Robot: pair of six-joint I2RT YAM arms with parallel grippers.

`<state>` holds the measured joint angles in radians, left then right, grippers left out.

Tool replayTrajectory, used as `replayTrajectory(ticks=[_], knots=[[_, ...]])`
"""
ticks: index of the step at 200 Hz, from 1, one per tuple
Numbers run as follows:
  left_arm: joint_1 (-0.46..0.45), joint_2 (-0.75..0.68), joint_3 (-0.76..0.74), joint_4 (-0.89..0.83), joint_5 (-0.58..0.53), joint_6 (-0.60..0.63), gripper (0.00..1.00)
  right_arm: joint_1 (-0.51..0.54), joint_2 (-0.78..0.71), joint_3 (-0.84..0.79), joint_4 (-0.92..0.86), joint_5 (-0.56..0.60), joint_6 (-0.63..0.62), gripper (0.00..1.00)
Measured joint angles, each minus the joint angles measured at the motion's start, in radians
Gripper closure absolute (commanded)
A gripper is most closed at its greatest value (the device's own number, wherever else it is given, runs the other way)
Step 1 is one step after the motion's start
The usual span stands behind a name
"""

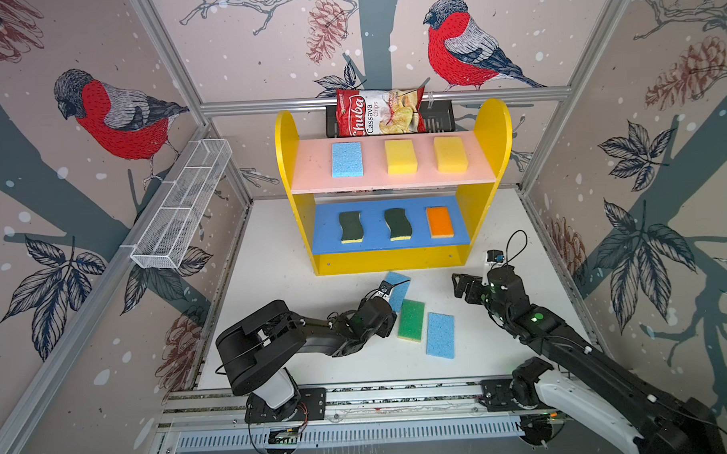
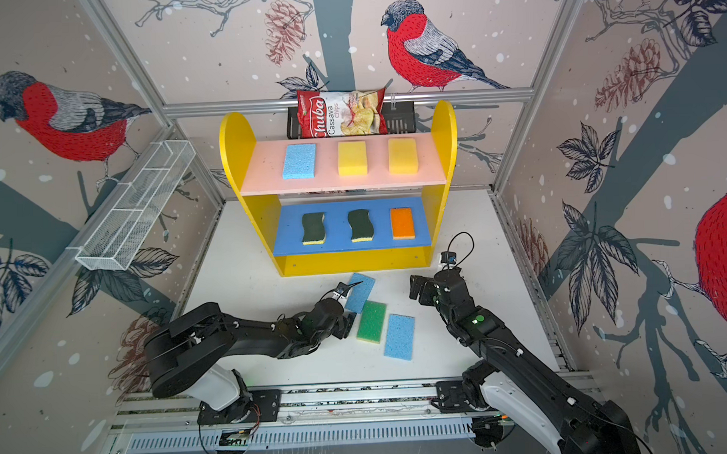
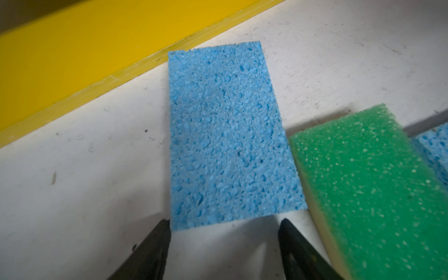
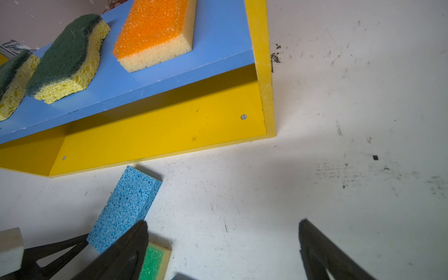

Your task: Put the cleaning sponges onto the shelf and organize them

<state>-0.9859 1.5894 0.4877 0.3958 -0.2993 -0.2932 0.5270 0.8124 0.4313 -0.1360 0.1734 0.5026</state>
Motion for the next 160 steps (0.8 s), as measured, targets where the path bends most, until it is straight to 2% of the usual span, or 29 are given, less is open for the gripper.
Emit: replayTrajectory(ticks=[25, 55, 160], knots=[[0.008, -0.019, -0.015, -0.013, -0.016, -0.023, 0.31, -0.002, 0.001, 0.0, 0.001, 0.0, 0.0, 0.03], [0.023, -0.051, -0.046, -0.019, -0.027, -0.049, 0.17, -0.003, 0.007, 0.0, 0.008, -0.005, -0.003, 0.03], [0.01, -0.035, -0.011, -0.039, 0.043, 0.002, 0.04, -0.004, 0.025, 0.0, 0.022, -0.027, -0.003, 0.03]])
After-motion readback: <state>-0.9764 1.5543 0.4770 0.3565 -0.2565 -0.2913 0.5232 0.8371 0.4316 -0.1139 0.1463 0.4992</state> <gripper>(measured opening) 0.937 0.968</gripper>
